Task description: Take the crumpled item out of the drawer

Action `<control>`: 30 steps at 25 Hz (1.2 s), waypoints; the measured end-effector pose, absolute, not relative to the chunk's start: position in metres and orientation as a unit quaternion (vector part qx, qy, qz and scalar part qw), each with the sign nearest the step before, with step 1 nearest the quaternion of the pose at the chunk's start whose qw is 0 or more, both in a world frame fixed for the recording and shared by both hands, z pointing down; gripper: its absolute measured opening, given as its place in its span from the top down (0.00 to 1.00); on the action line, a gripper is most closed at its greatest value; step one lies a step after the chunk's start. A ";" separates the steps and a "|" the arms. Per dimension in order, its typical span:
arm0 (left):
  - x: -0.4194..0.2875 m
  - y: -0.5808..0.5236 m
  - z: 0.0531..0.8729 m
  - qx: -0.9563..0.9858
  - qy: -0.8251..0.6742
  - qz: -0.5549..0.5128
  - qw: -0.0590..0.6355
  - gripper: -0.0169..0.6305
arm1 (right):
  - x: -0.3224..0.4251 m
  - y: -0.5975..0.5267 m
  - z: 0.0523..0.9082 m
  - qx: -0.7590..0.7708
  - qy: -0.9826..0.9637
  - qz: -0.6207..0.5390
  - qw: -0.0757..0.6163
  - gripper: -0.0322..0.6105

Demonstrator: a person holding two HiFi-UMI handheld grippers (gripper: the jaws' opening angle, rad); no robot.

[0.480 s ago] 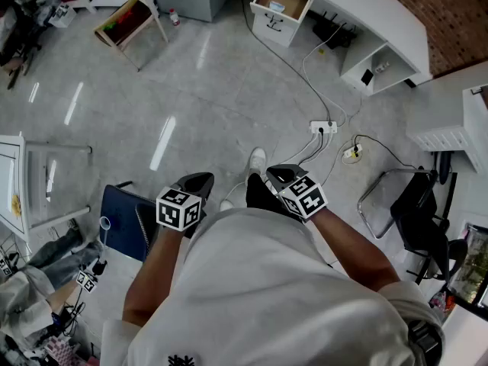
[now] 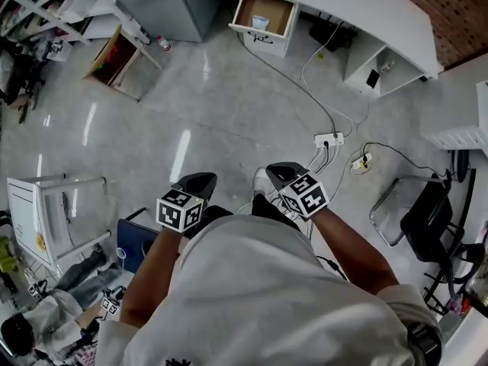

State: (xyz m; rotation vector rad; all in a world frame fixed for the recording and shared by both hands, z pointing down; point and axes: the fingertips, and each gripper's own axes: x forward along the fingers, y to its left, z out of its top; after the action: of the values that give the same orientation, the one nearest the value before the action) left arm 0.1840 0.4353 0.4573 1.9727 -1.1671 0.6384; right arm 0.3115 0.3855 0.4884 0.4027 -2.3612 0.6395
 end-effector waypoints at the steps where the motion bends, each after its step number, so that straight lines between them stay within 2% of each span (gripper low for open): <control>1: 0.191 0.419 0.456 0.772 -0.450 0.256 0.368 0.94 | 0.318 0.372 0.492 0.159 -0.900 0.250 0.321 0.90; 8: 0.233 0.320 0.450 0.793 -0.387 0.321 0.343 0.94 | 0.358 0.299 0.498 0.220 -0.886 0.291 0.287 0.90; 13: 0.235 0.263 0.457 0.817 -0.370 0.311 0.316 0.94 | 0.359 0.266 0.520 0.249 -0.875 0.292 0.294 0.88; 20: 0.172 0.161 0.484 0.833 -0.350 0.275 0.328 0.94 | 0.300 0.166 0.528 0.275 -0.861 0.278 0.325 0.86; 30: 0.023 0.024 0.500 0.845 -0.332 0.258 0.330 0.94 | 0.150 0.012 0.551 0.272 -0.851 0.244 0.377 0.85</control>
State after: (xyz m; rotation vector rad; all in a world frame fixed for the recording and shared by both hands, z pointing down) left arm 0.0232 0.0241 0.4995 2.2097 -0.8685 0.6745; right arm 0.1505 0.0117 0.5508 0.6946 -2.1761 0.6235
